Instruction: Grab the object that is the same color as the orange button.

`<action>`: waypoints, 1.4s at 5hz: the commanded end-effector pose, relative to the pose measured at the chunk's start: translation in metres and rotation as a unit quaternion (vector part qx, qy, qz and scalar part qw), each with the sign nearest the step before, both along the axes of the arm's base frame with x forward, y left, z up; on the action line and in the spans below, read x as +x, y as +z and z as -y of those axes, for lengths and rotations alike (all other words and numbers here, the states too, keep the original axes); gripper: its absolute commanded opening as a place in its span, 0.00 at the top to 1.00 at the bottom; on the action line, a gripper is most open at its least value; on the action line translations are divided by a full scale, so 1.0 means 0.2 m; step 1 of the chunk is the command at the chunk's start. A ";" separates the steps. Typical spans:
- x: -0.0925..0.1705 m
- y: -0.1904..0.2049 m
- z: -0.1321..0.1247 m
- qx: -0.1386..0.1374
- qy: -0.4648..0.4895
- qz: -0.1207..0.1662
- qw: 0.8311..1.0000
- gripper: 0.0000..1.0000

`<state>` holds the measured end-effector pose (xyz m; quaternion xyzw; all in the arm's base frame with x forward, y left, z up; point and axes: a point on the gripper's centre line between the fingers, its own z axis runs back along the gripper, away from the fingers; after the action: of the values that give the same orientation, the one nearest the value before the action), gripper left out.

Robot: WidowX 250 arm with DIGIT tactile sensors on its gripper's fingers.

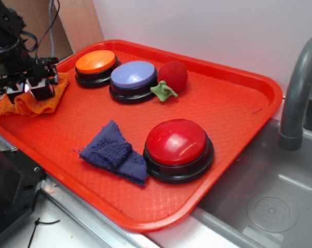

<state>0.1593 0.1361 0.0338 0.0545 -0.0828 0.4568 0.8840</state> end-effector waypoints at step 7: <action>0.06 0.81 0.72 -0.054 -0.440 0.036 0.896 1.00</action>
<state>0.1794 -0.0165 0.1882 -0.0529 -0.0919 0.0280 0.9940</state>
